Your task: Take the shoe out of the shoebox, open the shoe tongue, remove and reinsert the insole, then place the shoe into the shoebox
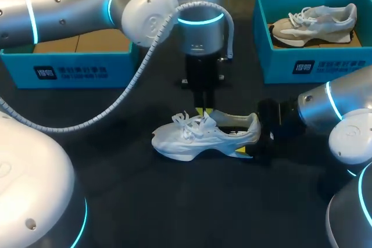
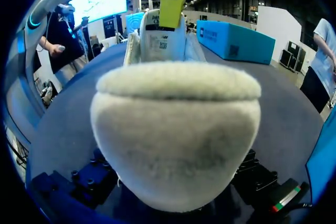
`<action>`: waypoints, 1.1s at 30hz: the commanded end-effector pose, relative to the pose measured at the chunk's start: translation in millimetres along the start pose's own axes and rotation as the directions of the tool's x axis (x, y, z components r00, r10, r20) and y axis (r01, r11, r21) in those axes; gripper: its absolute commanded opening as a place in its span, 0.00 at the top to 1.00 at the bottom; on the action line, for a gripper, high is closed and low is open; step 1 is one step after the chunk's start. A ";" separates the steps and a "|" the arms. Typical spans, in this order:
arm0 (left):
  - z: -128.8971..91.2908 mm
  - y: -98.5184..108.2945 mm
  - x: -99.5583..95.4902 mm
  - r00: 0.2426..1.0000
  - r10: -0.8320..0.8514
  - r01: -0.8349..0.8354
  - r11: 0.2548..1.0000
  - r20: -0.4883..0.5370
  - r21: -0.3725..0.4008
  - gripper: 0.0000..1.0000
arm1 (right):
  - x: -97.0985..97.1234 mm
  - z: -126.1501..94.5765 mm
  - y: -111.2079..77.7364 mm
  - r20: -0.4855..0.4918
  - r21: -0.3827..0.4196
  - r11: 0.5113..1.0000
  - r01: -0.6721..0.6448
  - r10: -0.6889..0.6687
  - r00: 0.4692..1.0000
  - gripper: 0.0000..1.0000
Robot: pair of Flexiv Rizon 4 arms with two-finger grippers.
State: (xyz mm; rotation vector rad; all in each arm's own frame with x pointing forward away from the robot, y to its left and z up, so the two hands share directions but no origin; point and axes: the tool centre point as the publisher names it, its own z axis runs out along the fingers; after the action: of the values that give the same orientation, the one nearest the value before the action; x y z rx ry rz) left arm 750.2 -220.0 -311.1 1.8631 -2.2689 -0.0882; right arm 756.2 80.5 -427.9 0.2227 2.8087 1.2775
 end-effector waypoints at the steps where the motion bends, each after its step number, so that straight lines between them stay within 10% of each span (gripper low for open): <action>1: -4.1 7.2 -11.3 0.999 0.008 -0.007 1.000 -0.035 0.018 1.00 | -4.7 3.7 -3.9 0.003 0.002 1.000 0.000 0.000 1.000 1.00; 18: -26.9 20.5 -55.7 0.997 -0.051 0.057 0.994 -0.062 0.095 1.00 | -4.7 3.7 -3.9 0.003 0.002 1.000 0.000 0.000 1.000 1.00; 33: 1.9 21.2 -96.4 0.987 -0.162 0.162 0.987 -0.007 0.017 1.00 | -4.7 3.7 -3.9 0.003 0.002 1.000 0.000 0.000 1.000 1.00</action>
State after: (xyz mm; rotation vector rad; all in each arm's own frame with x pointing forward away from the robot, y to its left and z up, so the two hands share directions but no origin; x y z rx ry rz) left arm 742.8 -122.2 -311.8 2.0568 -2.1263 -0.0672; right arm 756.4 80.6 -427.8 0.2224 2.8085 1.2776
